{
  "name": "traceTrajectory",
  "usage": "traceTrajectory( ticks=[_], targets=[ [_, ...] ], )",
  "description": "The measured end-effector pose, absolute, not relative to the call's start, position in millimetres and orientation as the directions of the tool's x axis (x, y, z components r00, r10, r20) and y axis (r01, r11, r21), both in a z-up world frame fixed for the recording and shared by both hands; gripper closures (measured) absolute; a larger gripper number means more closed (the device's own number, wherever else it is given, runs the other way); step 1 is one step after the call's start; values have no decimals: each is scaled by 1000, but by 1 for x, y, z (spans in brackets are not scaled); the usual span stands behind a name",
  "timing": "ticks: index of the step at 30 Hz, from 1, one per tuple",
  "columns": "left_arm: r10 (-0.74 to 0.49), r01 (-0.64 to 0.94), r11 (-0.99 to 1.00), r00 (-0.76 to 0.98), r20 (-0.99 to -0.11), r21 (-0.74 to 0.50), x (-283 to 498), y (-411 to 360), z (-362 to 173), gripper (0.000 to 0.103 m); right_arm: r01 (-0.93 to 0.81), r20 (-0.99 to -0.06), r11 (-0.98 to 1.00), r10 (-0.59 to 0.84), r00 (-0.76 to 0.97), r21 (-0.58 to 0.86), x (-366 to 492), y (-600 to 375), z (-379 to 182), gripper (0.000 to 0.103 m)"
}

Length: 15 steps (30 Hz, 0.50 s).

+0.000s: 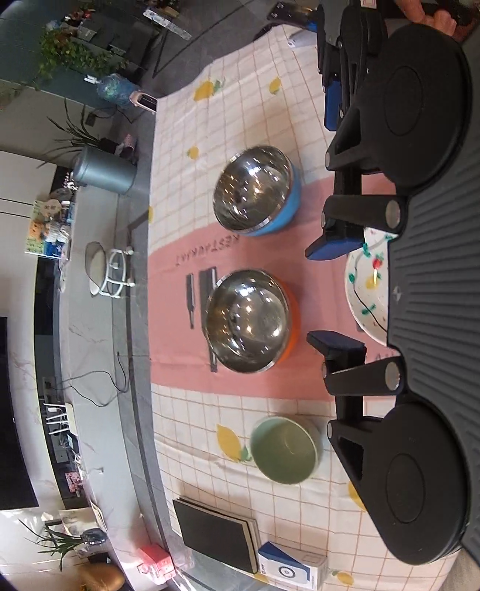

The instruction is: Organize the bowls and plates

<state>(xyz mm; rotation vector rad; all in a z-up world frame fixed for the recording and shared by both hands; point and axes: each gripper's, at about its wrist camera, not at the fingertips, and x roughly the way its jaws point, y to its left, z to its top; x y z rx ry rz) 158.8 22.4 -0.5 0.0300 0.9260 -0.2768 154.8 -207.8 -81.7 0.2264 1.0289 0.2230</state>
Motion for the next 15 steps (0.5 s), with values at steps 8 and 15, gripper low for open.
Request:
traceTrajectory(
  ticks=[8,15],
  targets=[
    [-291,239,953,570,-768,-184,187,-35,-10,42,51,-774,970,158,613,239,172,-255,-58,51],
    [-245,197,967,568,-786,-159,214,-75,-47,42,145,-778,969,68,624,201,201,-281,-67,44]
  ],
)
